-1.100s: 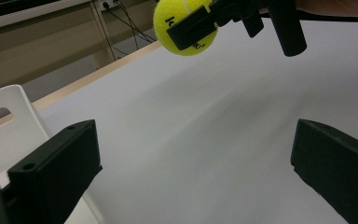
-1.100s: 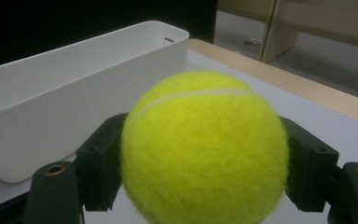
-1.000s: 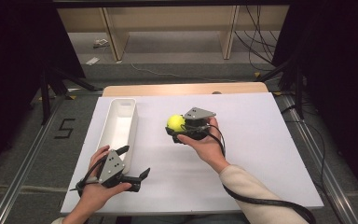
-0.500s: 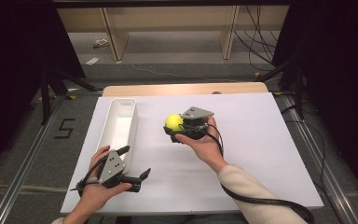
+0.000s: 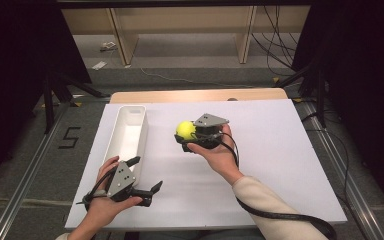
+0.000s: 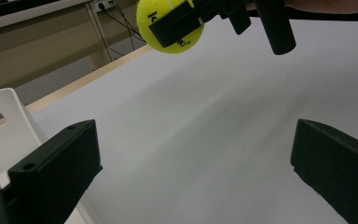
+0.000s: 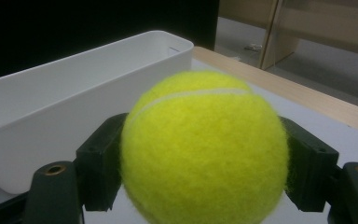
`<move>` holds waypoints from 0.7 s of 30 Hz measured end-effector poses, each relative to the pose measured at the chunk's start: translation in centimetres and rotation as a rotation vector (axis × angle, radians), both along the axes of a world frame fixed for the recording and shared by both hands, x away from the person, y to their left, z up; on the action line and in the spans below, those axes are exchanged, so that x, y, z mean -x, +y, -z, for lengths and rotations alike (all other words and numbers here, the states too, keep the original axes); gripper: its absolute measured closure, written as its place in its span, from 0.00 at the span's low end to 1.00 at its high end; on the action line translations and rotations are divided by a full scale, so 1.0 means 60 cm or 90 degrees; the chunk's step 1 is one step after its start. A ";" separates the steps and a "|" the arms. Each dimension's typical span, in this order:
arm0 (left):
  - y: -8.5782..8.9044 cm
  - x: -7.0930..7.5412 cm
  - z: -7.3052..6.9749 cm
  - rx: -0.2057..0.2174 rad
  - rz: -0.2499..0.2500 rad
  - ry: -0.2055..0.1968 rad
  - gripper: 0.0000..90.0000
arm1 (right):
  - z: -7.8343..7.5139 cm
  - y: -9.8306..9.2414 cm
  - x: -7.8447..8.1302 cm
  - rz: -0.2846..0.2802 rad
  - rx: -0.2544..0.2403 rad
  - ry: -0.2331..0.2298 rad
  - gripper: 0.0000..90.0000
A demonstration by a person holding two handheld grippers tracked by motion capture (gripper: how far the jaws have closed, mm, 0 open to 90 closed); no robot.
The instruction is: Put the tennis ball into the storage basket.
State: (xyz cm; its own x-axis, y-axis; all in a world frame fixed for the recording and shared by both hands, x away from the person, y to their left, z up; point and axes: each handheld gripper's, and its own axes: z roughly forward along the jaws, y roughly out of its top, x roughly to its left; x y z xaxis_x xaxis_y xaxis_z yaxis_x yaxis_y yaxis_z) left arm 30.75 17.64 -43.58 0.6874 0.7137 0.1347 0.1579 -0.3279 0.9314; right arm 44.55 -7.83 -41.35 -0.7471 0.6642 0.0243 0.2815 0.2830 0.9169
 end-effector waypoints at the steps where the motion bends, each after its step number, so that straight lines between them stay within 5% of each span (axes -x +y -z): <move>1: 0.000 0.000 0.000 0.001 0.000 0.000 0.01 | 0.000 0.001 0.001 -0.001 0.000 0.002 0.30; 21: 0.000 -0.003 0.001 0.005 0.002 0.001 0.01 | -0.005 0.003 -0.001 -0.001 -0.005 -0.003 0.30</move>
State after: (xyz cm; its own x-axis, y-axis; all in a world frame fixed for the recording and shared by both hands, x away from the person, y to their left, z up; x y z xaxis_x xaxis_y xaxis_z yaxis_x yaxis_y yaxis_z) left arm 30.92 17.63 -43.62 0.6896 0.7128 0.1279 0.1580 -0.3204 0.9340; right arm 44.64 -7.63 -41.03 -0.7482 0.6629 0.0256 0.2766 0.2766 0.9203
